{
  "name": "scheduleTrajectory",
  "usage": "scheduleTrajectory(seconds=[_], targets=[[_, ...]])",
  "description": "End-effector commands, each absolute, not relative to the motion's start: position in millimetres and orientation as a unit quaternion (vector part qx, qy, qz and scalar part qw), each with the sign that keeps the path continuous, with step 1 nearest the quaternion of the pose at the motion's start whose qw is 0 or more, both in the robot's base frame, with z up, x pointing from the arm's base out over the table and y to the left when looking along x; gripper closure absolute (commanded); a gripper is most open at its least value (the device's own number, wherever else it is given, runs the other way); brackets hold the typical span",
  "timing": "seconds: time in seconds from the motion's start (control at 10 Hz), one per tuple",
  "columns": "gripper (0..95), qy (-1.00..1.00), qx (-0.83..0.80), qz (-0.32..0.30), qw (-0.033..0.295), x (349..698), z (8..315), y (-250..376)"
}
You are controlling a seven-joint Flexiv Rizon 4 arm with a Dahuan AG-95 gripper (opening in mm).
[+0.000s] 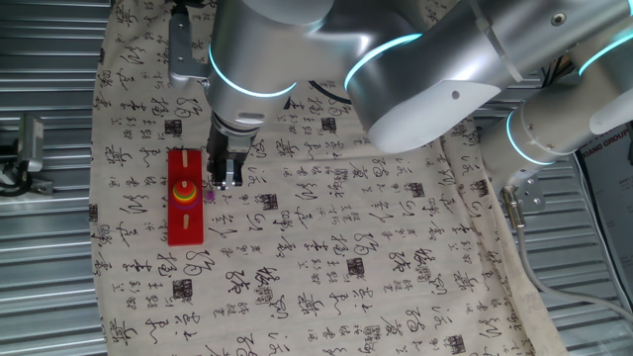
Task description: Take out one Hanoi block and throw it aside
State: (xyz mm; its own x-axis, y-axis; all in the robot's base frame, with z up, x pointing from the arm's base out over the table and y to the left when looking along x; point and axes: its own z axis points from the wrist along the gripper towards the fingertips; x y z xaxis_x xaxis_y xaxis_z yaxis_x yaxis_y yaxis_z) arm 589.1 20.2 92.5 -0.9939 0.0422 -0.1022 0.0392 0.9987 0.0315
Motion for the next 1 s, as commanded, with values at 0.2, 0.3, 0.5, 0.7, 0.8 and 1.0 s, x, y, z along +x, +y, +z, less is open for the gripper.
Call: scheduleTrajectory(seconds=[0.2, 0.3, 0.5, 0.7, 0.8, 1.0], targets=[[57.0, 0.998, 0.019, 0.015, 0.052, 589.5, 92.4, 20.3], [57.0, 0.998, 0.019, 0.016, 0.052, 589.5, 92.4, 20.3], [57.0, 0.998, 0.018, 0.016, 0.051, 589.5, 92.4, 20.3], [57.0, 0.998, 0.018, 0.016, 0.051, 589.5, 92.4, 20.3], [57.0, 0.998, 0.017, 0.016, 0.051, 589.5, 92.4, 20.3], [57.0, 0.998, 0.015, 0.016, 0.051, 589.6, 92.4, 20.3]])
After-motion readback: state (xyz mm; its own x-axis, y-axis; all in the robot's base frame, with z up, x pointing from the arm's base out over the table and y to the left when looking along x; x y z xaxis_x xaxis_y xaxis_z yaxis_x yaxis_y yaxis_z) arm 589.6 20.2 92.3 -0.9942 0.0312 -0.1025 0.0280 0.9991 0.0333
